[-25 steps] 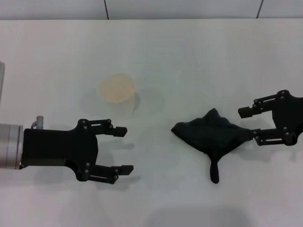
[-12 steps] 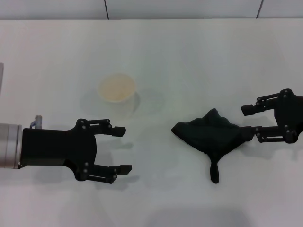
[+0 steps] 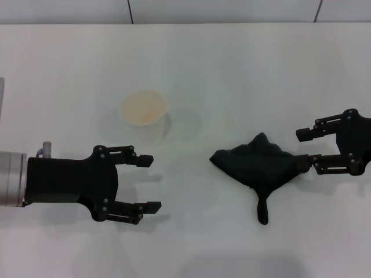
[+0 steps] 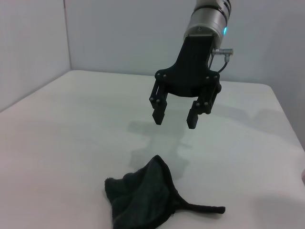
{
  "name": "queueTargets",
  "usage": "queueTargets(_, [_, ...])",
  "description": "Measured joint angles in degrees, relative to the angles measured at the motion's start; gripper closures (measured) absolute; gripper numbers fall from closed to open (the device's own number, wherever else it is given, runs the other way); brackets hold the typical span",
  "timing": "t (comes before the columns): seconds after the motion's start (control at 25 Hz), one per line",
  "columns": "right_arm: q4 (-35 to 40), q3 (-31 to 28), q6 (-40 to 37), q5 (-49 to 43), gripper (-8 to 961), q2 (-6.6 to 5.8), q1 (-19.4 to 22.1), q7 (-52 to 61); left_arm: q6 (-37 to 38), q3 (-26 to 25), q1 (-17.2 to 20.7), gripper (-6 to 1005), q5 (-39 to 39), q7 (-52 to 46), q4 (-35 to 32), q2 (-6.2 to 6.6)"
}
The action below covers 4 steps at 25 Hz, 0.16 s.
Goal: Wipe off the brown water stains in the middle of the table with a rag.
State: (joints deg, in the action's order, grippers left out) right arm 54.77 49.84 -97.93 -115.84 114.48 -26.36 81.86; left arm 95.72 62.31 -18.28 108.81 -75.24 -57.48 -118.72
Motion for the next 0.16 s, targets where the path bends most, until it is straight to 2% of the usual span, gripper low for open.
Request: queueTargets(0.16, [0.2, 0.0, 0.0, 0.0, 439, 0.02, 0.0, -0.1, -0.1, 0.0, 0.0, 151, 0.0, 0.1, 0.0, -0.06])
